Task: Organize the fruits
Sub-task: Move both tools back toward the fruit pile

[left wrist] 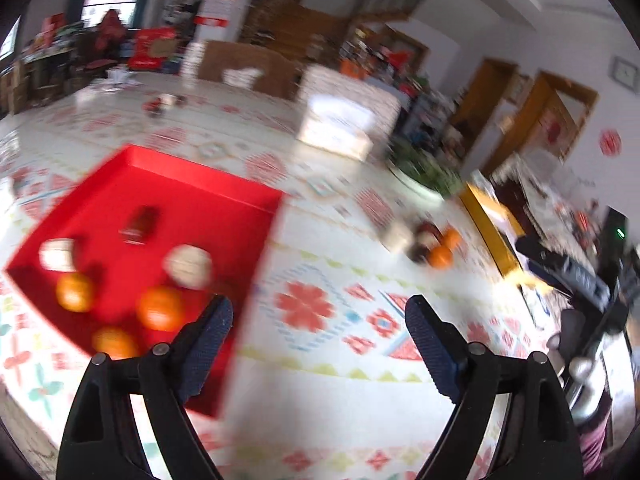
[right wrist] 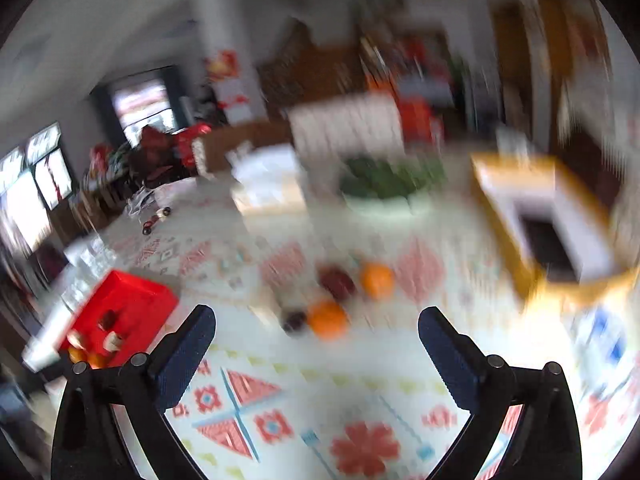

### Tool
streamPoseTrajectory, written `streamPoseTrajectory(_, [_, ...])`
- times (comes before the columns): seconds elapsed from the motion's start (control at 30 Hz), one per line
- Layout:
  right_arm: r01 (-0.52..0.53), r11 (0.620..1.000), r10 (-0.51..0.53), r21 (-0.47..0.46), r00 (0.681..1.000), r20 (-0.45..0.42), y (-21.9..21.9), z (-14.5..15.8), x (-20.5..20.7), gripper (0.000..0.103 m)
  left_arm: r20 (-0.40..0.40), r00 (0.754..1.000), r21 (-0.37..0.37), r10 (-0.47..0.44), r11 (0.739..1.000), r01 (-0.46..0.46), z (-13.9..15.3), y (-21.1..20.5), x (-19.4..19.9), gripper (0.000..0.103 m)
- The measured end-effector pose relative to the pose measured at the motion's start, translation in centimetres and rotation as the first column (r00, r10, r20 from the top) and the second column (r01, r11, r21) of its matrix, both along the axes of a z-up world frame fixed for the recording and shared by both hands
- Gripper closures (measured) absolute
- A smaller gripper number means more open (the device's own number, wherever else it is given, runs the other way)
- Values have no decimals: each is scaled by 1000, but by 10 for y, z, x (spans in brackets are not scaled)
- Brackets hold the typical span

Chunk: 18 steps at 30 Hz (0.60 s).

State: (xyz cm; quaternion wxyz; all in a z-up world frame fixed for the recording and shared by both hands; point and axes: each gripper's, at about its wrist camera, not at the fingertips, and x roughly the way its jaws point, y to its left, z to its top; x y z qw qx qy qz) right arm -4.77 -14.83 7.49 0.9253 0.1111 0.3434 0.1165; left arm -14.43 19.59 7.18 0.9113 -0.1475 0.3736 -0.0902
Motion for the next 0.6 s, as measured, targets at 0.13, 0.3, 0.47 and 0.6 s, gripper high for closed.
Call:
streamPoseTrajectory(0.13, [72,992,-55,106,986,-157,-55,-38,12,0,-46,994,29,-97,995,98,-14,-47,15,15])
streamPoseTrajectory(0.3, [43,989,-12,140,976,-216,-62,-52,24,28,-100,983,61,-157,985,163,-34,-87,43,15])
streamPoseTrajectory(0.47, [-38,993,64,113,971,-231,-26,-53,52,35,-143,979,92,-148,982,162,-51,-99,68,15])
streamPoseTrajectory(0.6, [-70,994,90,86,964,-249,0,-60,72,35,-170,976,127,-133,980,155,-59,-104,84,15])
